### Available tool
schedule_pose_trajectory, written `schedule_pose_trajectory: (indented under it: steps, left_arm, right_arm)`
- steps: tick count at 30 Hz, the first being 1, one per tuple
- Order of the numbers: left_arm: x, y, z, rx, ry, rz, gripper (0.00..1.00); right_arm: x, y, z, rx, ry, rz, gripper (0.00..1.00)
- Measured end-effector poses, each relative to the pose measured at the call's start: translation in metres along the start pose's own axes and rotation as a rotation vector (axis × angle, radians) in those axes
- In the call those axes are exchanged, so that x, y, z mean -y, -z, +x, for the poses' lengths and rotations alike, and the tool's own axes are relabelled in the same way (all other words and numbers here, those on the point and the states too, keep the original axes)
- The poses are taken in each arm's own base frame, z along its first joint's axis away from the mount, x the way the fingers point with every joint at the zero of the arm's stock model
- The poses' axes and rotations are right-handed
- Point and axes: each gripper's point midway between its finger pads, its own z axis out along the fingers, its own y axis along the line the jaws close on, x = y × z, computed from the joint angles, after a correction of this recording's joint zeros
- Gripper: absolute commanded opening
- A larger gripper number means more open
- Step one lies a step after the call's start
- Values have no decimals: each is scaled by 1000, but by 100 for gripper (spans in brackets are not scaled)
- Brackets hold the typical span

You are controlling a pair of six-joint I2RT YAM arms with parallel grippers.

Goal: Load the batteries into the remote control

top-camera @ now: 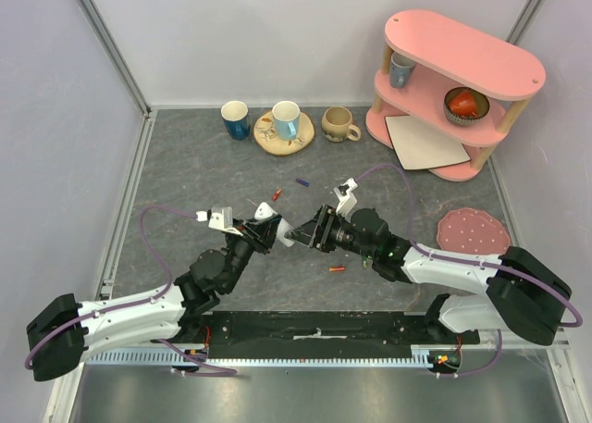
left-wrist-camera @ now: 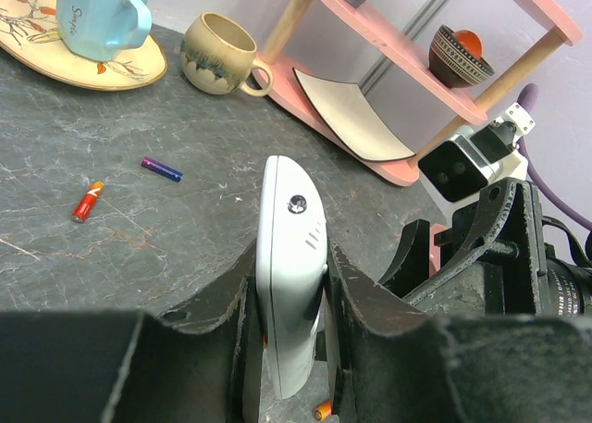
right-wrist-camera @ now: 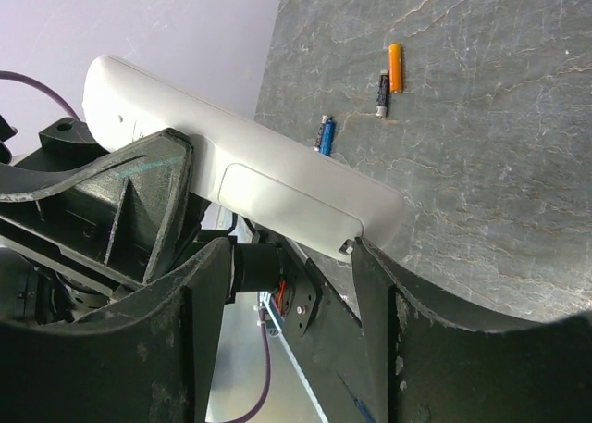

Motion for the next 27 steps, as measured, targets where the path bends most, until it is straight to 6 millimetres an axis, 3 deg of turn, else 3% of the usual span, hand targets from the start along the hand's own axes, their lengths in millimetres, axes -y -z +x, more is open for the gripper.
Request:
schedule_pose_trajectory:
  steps: [27]
  left_arm:
    - [6,1,13,-80,-35,29,2]
  right_arm:
    - [7,6,4,-18,3,39,62]
